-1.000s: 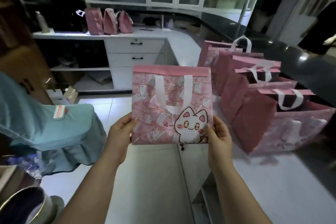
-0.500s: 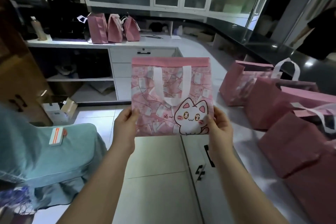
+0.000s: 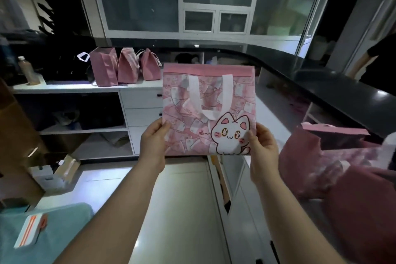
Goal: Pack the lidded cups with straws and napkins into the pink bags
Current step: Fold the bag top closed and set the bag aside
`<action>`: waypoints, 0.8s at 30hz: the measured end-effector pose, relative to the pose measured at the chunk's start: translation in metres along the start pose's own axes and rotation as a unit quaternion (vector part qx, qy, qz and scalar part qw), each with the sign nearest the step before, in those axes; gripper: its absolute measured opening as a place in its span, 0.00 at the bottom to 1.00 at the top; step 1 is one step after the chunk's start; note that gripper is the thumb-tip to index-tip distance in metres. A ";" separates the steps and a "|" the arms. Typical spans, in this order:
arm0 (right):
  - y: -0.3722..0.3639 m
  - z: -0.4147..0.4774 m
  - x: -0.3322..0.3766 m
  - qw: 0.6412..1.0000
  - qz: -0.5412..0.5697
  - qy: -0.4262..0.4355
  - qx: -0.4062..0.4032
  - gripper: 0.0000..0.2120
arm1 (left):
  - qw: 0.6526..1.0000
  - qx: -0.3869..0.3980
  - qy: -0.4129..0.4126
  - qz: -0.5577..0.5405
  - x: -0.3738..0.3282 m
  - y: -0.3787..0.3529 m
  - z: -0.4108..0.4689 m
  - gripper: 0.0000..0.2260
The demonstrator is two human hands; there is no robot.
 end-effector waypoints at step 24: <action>-0.098 0.354 -0.075 0.974 -0.093 0.049 -0.198 0.09 | 0.973 0.124 0.188 -0.049 0.118 -0.171 0.461 0.09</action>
Point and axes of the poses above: each hand's wrist, its own z-axis towards the middle knuckle, its own y-axis out of the back of the hand, x = y × z, the point moved 7 cm from there along z, towards the middle knuckle, and after that the axes turned 15 degrees about -z, right-handed, at the moved point
